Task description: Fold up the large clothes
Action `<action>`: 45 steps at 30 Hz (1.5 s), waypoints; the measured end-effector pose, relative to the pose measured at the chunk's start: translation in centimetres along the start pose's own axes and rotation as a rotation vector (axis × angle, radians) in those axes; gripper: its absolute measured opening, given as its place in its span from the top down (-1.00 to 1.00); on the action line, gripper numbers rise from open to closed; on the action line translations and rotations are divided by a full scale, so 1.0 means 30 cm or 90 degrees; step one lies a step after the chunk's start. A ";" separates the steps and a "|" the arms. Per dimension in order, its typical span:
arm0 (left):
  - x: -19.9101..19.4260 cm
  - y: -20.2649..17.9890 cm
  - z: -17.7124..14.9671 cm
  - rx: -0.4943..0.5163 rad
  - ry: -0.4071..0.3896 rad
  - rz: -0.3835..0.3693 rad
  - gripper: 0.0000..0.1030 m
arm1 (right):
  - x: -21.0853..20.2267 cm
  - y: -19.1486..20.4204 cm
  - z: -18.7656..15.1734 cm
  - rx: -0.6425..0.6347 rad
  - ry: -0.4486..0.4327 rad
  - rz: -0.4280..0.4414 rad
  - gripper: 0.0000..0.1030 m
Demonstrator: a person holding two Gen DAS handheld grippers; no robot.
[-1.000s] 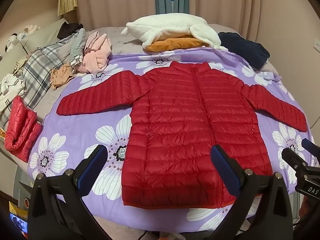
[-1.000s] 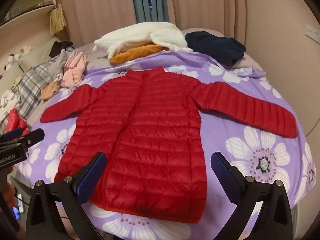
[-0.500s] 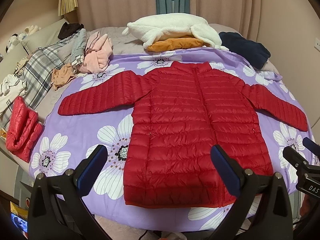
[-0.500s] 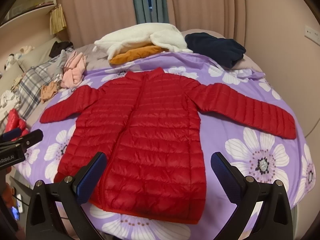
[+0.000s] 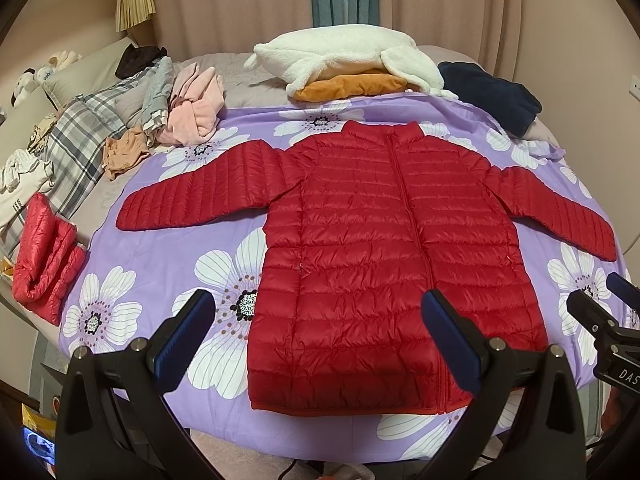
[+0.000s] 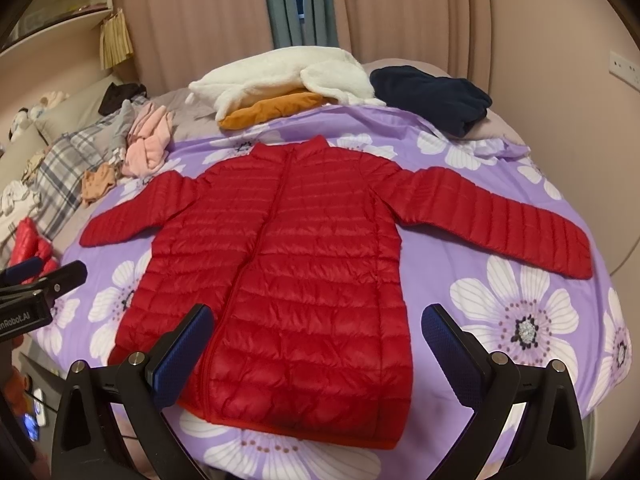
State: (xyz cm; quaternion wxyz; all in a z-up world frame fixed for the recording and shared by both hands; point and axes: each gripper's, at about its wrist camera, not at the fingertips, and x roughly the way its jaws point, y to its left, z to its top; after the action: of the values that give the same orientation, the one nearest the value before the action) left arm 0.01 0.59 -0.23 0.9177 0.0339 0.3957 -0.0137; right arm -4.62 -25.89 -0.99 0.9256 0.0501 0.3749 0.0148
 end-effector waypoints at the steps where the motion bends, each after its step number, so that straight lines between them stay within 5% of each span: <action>1: 0.000 0.000 0.000 0.000 0.000 0.000 -1.00 | 0.000 0.000 0.000 0.000 0.000 0.000 -1.00; 45: 0.023 0.005 -0.034 0.004 0.013 0.000 -1.00 | 0.010 -0.012 -0.010 0.009 0.004 -0.002 -1.00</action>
State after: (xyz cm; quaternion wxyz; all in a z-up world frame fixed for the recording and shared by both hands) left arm -0.23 0.80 -1.42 0.9135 0.0367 0.4049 -0.0144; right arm -4.62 -26.22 -1.44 0.9239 0.0560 0.3783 0.0108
